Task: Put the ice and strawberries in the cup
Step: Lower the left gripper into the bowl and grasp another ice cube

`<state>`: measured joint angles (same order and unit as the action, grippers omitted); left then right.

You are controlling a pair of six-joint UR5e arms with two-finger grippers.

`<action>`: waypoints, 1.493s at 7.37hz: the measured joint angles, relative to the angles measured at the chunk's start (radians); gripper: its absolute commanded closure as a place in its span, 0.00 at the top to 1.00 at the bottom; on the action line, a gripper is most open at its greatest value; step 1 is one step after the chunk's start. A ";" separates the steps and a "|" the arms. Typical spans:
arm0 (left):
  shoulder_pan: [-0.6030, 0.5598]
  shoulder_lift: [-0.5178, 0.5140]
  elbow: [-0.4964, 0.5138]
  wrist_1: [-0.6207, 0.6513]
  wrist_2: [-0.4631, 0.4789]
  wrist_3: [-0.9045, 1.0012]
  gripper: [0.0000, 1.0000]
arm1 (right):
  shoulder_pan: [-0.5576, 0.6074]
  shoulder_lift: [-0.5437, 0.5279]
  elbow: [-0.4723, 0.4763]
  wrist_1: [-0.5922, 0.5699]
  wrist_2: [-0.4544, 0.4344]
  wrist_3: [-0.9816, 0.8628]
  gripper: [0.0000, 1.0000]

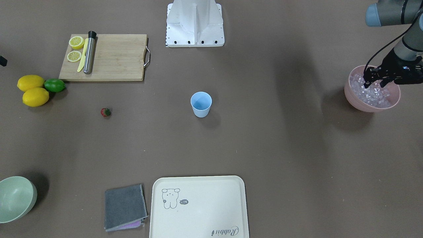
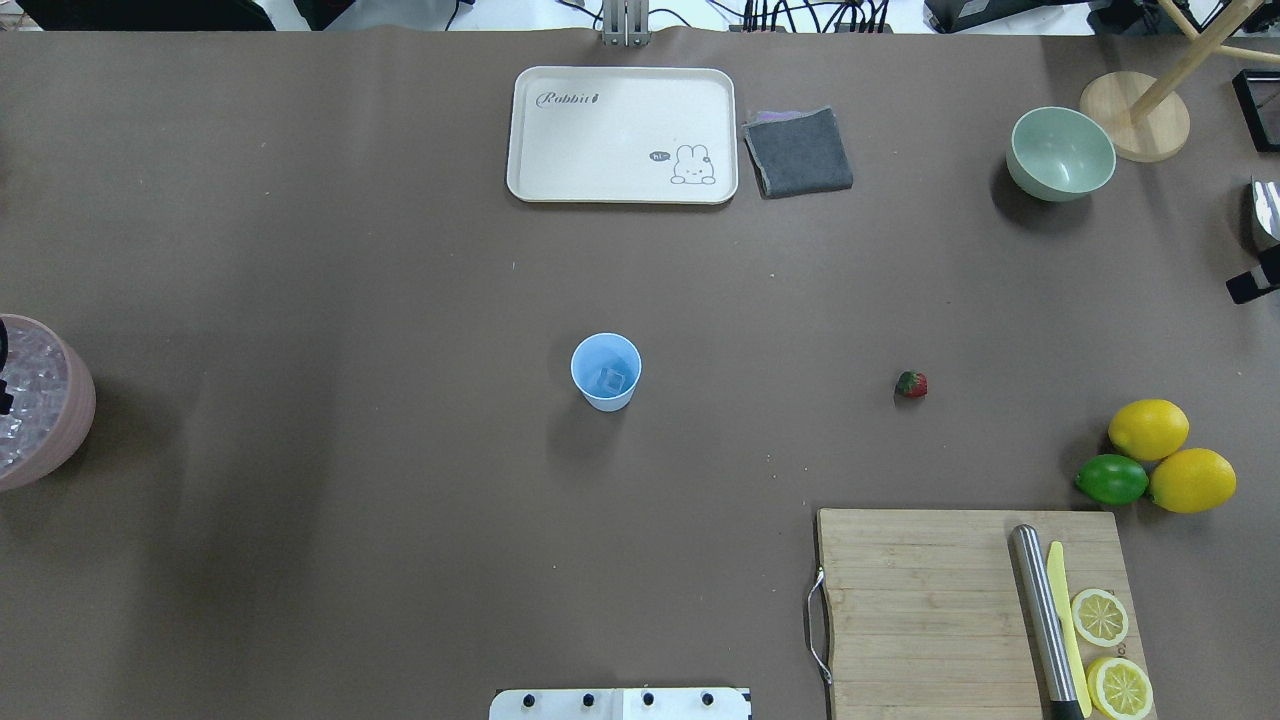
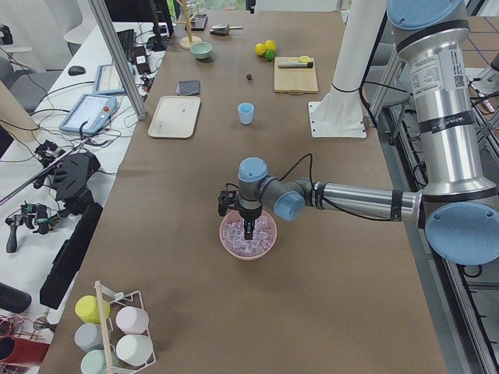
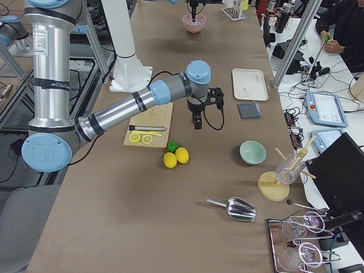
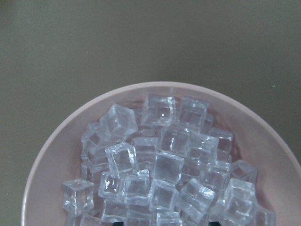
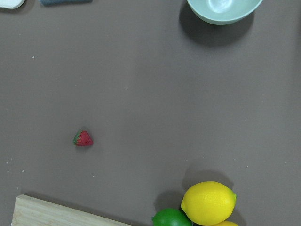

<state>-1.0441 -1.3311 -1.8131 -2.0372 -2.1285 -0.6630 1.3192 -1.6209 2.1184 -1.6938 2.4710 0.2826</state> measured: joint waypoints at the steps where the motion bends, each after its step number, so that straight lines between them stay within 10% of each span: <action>1: 0.001 -0.001 0.009 -0.012 0.001 -0.002 0.62 | 0.000 0.003 0.000 -0.001 0.000 0.001 1.00; 11: 0.039 0.001 0.015 -0.036 0.001 0.000 0.52 | 0.000 0.007 0.003 -0.001 0.005 0.016 1.00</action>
<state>-1.0052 -1.3303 -1.7985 -2.0732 -2.1278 -0.6634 1.3192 -1.6141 2.1209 -1.6951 2.4755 0.2989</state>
